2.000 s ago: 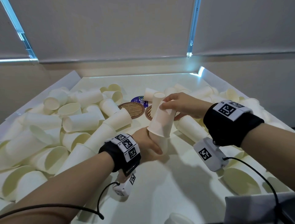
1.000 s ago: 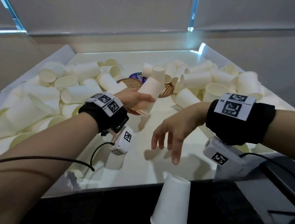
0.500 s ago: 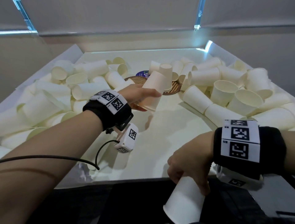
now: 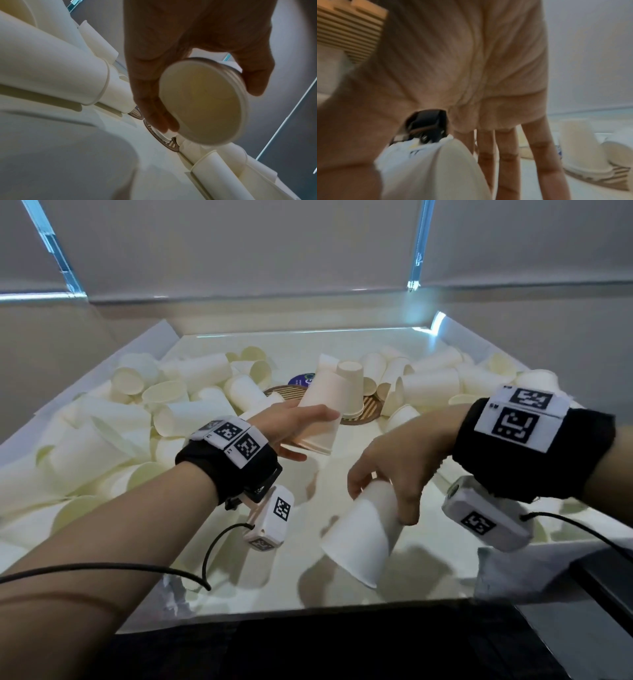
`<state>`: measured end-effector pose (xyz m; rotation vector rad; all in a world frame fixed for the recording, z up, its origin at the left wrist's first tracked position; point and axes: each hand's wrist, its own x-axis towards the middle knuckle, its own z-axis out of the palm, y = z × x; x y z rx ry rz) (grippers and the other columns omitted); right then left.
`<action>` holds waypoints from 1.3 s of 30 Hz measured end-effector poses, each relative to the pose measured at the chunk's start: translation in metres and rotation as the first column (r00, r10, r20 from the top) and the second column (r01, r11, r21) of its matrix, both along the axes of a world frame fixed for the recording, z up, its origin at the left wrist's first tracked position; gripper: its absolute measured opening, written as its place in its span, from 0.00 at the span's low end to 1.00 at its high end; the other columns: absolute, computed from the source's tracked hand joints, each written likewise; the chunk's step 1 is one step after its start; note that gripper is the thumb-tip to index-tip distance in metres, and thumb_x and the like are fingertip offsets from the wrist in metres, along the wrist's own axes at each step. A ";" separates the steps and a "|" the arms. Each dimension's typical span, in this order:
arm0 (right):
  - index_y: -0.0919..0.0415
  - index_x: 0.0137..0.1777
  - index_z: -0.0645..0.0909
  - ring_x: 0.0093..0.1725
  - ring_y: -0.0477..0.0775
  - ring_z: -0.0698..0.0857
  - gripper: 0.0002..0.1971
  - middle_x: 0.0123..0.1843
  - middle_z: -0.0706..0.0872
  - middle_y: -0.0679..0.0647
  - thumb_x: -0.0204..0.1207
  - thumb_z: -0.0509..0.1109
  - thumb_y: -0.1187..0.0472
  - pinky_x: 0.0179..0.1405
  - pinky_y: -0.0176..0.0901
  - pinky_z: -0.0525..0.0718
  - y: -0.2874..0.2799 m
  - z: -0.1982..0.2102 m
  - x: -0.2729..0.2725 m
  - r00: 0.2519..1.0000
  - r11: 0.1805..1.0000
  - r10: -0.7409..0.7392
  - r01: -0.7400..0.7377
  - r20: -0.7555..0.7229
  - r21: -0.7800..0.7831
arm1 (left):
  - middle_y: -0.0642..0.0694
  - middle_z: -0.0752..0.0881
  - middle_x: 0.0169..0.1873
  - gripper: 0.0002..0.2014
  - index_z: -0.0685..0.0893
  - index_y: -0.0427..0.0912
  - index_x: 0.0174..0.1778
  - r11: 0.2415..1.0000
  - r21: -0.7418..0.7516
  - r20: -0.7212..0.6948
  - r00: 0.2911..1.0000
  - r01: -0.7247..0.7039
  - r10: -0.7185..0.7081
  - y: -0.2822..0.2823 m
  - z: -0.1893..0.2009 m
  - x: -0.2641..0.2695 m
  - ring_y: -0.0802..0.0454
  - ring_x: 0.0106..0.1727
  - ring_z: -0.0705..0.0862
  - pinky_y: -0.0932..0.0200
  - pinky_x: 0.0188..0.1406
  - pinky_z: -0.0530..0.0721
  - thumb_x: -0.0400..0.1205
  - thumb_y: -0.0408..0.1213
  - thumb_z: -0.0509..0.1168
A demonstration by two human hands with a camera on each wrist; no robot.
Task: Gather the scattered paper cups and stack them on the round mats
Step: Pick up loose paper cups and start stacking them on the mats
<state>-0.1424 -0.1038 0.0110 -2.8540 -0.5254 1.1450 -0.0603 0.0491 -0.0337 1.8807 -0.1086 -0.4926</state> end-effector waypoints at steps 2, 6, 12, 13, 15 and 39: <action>0.45 0.62 0.76 0.40 0.43 0.79 0.26 0.42 0.79 0.38 0.64 0.79 0.59 0.32 0.23 0.74 -0.014 0.025 0.008 0.987 0.999 0.014 -0.007 0.157 -0.046 | 0.45 0.88 0.51 0.25 0.81 0.49 0.60 0.999 0.023 0.011 1.000 -0.027 0.027 -0.002 0.001 0.006 0.48 0.49 0.88 0.55 0.40 0.86 0.68 0.46 0.77; 0.44 0.58 0.76 0.45 0.55 0.83 0.23 0.46 0.82 0.44 0.65 0.78 0.59 0.41 0.38 0.81 -0.052 0.062 0.030 0.905 0.976 -0.210 0.174 0.369 0.128 | 0.42 0.86 0.53 0.28 0.79 0.47 0.61 0.996 0.079 0.020 0.999 -0.042 0.040 -0.005 0.001 0.019 0.44 0.49 0.87 0.47 0.45 0.89 0.65 0.35 0.80; 0.51 0.60 0.79 0.33 0.41 0.84 0.22 0.57 0.84 0.52 0.67 0.77 0.63 0.28 0.28 0.82 -0.084 0.081 0.045 0.854 0.920 -0.377 0.300 0.358 0.254 | 0.47 0.85 0.51 0.34 0.77 0.49 0.65 0.985 0.157 0.096 0.991 0.076 -0.092 -0.017 0.001 0.027 0.47 0.49 0.87 0.54 0.37 0.89 0.63 0.31 0.80; 0.53 0.61 0.80 0.36 0.41 0.86 0.22 0.58 0.85 0.55 0.68 0.77 0.64 0.35 0.34 0.87 -0.086 0.082 0.048 0.862 0.912 -0.383 0.297 0.332 0.283 | 0.47 0.85 0.50 0.34 0.77 0.49 0.65 0.982 0.172 0.095 0.991 0.081 -0.099 -0.019 0.001 0.029 0.46 0.50 0.87 0.52 0.39 0.89 0.63 0.31 0.80; 0.58 0.62 0.82 0.42 0.46 0.86 0.22 0.57 0.86 0.57 0.68 0.77 0.66 0.44 0.43 0.90 -0.091 0.090 0.051 0.839 0.890 -0.422 0.312 0.344 0.332 | 0.47 0.85 0.52 0.34 0.77 0.50 0.64 0.974 0.206 0.088 0.990 0.094 -0.114 -0.021 0.003 0.035 0.45 0.52 0.86 0.48 0.45 0.90 0.62 0.32 0.80; 0.56 0.80 0.61 0.73 0.55 0.73 0.47 0.76 0.71 0.54 0.63 0.82 0.56 0.67 0.45 0.75 -0.105 0.066 0.144 0.721 0.884 -0.461 0.426 0.518 0.193 | 0.50 0.82 0.55 0.38 0.68 0.51 0.68 0.943 -0.279 0.373 0.885 -0.179 0.279 -0.106 0.011 0.139 0.46 0.58 0.83 0.42 0.61 0.83 0.65 0.43 0.81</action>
